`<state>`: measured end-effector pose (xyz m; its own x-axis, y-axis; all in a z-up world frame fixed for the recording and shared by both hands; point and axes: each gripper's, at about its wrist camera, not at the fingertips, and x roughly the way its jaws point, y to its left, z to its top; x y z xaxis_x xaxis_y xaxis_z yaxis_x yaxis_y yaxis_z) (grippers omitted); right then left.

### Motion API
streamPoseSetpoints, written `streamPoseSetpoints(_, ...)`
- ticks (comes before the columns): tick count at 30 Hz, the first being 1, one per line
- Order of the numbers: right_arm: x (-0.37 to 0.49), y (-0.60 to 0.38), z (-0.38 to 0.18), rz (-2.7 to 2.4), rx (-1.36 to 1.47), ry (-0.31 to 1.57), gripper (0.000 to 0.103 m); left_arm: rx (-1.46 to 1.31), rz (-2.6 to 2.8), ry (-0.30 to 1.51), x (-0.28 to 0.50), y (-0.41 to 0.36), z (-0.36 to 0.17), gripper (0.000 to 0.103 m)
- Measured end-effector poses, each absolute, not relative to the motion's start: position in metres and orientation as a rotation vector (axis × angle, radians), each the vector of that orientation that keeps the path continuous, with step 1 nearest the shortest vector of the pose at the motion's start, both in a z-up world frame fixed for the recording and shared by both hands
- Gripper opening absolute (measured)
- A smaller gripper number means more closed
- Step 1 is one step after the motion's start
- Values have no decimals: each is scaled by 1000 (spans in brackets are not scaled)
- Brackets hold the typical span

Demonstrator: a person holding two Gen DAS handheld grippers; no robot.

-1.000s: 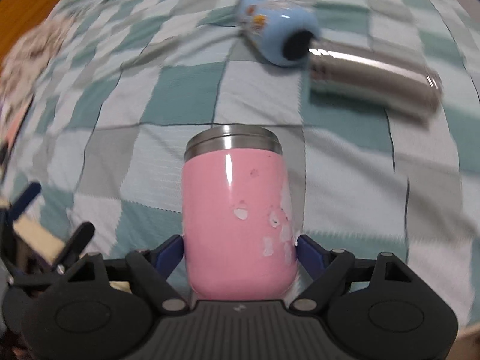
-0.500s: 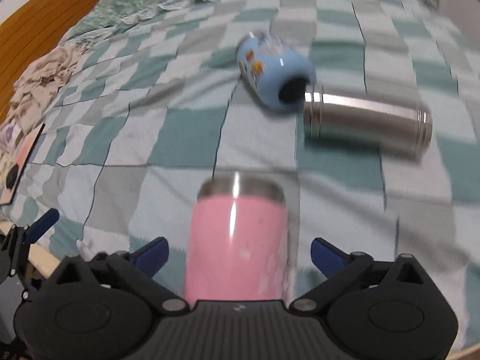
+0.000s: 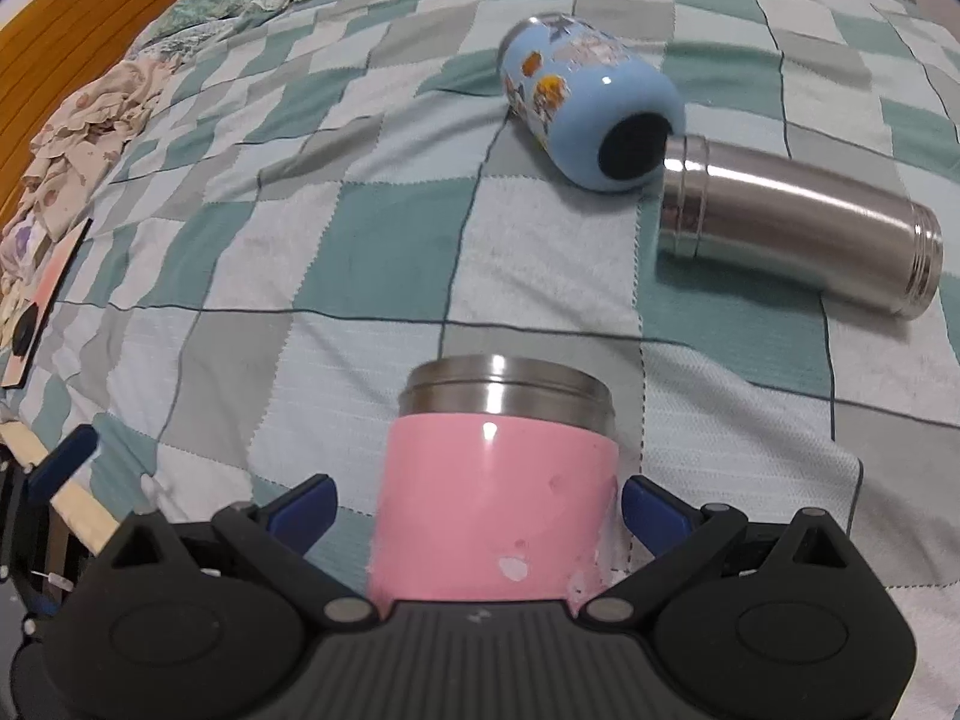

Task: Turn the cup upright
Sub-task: 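Lift and rotate the pink tumbler with the right gripper, rim up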

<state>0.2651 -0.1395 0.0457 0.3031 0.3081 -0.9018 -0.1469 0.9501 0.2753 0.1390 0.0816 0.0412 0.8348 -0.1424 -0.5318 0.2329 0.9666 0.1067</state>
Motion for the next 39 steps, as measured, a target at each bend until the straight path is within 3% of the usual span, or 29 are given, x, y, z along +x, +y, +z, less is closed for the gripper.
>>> streamPoseSetpoints(3, 266, -142, 39, 299, 155, 1234, 101, 163, -194, 546, 141, 81, 41, 103)
streamPoseSetpoints(5, 265, -145, 35, 329, 183, 1239, 85, 160, -187, 549, 142, 80, 39, 103)
streamPoseSetpoints(18, 225, -147, 45, 462, 126, 959, 84, 126, -132, 554, 137, 92, 40, 103)
streamPoseSetpoints(30, 209, -96, 81, 681, 48, 500, 83, 91, -48, 527, 125, 114, 45, 103)
streamPoseSetpoints(39, 234, -48, 61, 687, -24, 460, 83, 119, -4, 543, 127, 126, 35, 103)
